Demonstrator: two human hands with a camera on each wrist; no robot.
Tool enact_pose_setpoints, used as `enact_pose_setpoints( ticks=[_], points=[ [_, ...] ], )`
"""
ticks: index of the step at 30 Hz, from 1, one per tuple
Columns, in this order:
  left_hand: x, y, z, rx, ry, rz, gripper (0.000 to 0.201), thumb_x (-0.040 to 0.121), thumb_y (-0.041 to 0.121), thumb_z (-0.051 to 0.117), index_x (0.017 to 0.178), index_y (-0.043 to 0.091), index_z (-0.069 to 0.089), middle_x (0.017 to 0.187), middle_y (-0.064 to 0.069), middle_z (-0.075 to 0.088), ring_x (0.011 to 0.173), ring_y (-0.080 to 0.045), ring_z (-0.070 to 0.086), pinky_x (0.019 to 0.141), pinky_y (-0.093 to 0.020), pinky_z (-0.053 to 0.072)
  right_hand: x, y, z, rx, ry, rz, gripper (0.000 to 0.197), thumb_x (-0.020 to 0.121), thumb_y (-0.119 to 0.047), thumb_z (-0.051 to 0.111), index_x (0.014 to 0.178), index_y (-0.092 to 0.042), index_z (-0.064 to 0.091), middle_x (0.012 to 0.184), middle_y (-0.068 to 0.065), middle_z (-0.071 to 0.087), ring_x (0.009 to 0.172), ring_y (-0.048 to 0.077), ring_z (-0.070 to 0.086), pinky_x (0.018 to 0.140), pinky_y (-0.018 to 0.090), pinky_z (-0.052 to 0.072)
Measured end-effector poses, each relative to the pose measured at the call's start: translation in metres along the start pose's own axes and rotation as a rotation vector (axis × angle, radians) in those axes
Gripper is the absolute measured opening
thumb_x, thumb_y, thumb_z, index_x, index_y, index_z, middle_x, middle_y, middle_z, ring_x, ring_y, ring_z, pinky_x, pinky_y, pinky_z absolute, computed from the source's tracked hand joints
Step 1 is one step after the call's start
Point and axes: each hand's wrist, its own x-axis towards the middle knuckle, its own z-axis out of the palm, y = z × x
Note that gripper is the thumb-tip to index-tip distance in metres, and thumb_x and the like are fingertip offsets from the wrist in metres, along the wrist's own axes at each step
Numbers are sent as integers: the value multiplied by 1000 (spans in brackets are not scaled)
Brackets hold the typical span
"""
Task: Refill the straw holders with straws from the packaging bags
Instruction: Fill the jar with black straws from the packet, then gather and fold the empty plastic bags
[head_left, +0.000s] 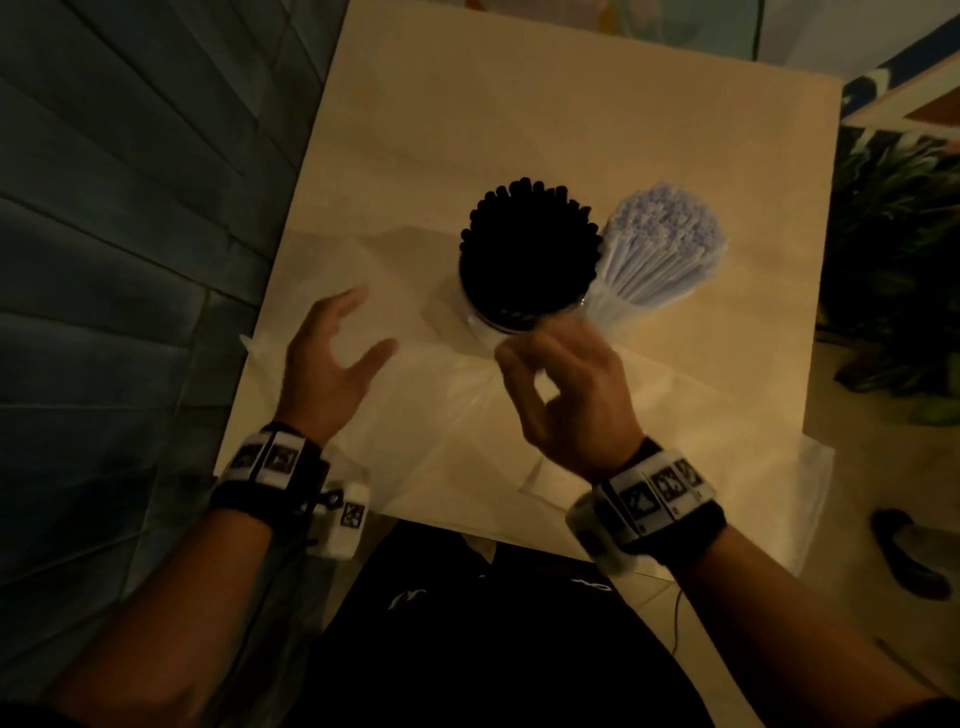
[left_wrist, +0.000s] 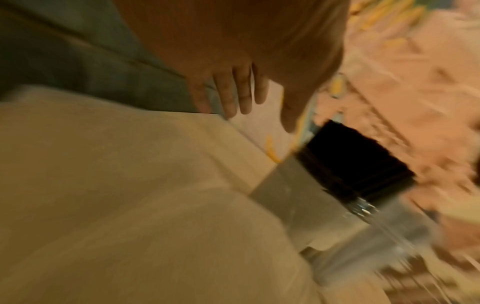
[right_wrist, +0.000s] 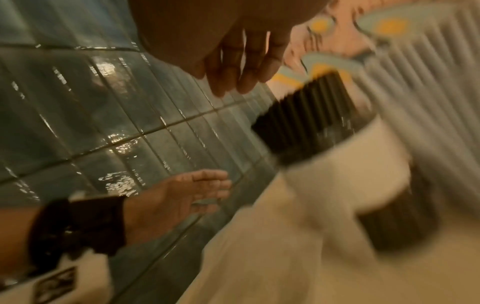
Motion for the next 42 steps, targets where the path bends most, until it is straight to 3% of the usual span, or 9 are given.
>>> enact_pose_setpoints(
  ticks=[5,11,16,22,28,32,35,39,42],
  points=[
    [-46,-83,-31,-77,358,-569,26,88,23,71,110,12,62,112,-7,65,107,-28,62,91,-40,51,-48,17,49,-59,-309,568,40,95,-57,50,76,-23,54,71,-10,55,61,10,52,58,29,42],
    [-65,-152,-32,-74,156,-858,47,70,61,71,95,24,60,105,-9,70,99,-32,66,90,-52,54,-50,51,103,392,-238,1399,95,58,-94,52,114,-18,63,111,2,67,101,25,65,92,48,54],
    [-49,-135,-41,85,196,-766,63,88,50,64,131,7,49,136,-18,52,123,-38,52,104,-49,43,-43,59,116,367,-174,1239,22,95,-36,61,87,-18,71,87,5,70,83,26,66,88,51,56],
    [-7,-88,-60,237,322,-149,47,92,32,64,130,7,50,131,-17,51,121,-32,49,99,-36,39,-54,51,76,226,-300,848,17,99,-24,57,96,-16,72,91,1,72,80,15,64,79,29,54],
    [46,-67,-59,-25,16,-306,66,91,62,52,140,18,46,144,-2,50,129,-17,48,104,-30,39,-37,19,35,167,-504,537,21,101,-23,53,104,-15,73,100,-9,71,94,-3,63,84,6,43],
    [45,-87,-52,226,-205,-293,63,92,67,43,92,8,64,94,-10,69,90,-29,63,79,-37,48,-31,15,39,156,-417,517,20,102,-22,51,100,-14,69,97,-6,67,89,1,61,82,11,45],
    [21,-104,-50,356,-133,-194,62,97,57,44,58,8,48,55,-7,49,63,-32,55,58,-36,35,-33,17,43,93,-292,606,19,103,-21,48,99,-14,64,96,-1,66,82,3,55,74,2,39],
    [-2,-124,-54,375,-30,-238,69,98,58,40,48,11,37,48,-9,39,53,-31,47,54,-40,39,-37,25,40,-36,-117,682,18,104,-20,46,102,-18,64,78,2,65,64,0,56,67,4,38],
    [-6,-121,-47,313,38,-323,67,100,54,39,51,8,40,51,-11,38,55,-29,44,52,-38,30,-42,37,50,75,-27,903,18,100,-34,54,101,-16,59,89,7,67,74,8,62,71,31,50]
  ],
)
